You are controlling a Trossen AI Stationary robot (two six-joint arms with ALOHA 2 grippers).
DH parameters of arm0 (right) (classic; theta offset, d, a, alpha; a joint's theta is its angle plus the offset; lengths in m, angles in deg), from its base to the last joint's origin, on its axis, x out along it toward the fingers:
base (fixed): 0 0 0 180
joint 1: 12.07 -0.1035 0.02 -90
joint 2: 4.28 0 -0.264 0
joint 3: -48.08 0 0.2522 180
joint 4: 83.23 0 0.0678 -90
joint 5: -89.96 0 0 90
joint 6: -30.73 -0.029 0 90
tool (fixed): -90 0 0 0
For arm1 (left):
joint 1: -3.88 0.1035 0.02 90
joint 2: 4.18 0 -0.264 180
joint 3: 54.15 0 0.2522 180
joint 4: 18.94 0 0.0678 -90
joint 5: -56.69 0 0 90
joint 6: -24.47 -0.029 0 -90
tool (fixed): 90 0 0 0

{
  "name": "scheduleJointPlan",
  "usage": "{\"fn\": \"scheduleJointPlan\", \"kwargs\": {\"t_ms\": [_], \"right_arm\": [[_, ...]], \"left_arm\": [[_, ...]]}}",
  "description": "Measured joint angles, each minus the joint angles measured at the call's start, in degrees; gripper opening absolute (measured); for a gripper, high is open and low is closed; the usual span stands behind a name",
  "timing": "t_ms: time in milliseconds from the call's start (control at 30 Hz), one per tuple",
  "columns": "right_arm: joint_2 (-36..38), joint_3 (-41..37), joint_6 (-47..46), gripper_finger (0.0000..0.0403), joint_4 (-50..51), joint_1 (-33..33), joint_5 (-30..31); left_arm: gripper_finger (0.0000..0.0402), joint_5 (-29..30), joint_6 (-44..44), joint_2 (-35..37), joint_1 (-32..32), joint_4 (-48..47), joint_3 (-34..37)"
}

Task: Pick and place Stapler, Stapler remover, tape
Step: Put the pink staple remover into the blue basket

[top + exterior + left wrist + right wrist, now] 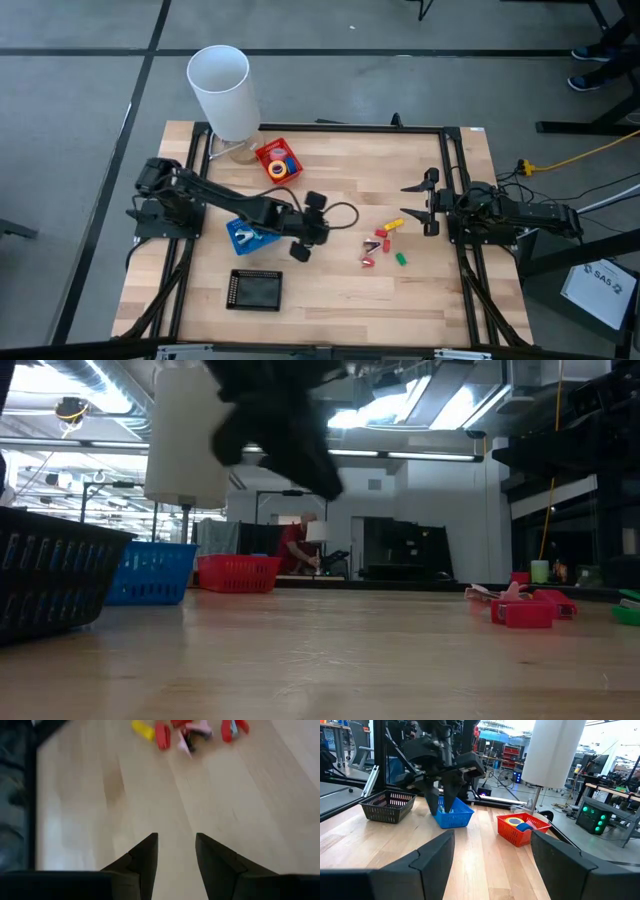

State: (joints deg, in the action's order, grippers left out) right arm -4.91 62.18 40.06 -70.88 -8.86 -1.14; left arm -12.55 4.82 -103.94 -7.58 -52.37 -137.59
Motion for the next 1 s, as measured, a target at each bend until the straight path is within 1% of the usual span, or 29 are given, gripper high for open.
{"fn": "scheduleJointPlan", "kwargs": {"t_ms": [133,333,500,600,767,933,1000], "right_arm": [[0.0,0.0,0.0,0.0262,0.0,0.0,0.0],[0.0,0.0,0.0,0.0262,0.0,0.0,0.0],[0.0,0.0,0.0,0.0262,0.0,0.0,0.0],[0.0,0.0,0.0,0.0262,0.0,0.0,0.0],[0.0,0.0,0.0,0.0262,0.0,0.0,0.0],[0.0,0.0,0.0,0.0262,0.0,0.0,0.0],[0.0,0.0,0.0,0.0262,0.0,0.0,0.0]], "left_arm": [[0.013,0.2,-6.7,-4.8,0.0,4.4,-3.6],[0.013,0.2,-12.0,-11.7,0.0,8.8,-9.7],[0.013,0.0,-16.6,-16.1,0.0,11.0,-11.9],[0.013,-2.4,-19.0,-18.1,0.2,14.9,-12.3],[0.013,-8.2,-18.8,-22.0,0.9,21.6,-12.2],[0.013,-8.8,-18.7,-25.7,1.6,27.6,-12.4],[0.013,-8.8,-17.5,-26.7,1.6,28.1,-13.8]]}}
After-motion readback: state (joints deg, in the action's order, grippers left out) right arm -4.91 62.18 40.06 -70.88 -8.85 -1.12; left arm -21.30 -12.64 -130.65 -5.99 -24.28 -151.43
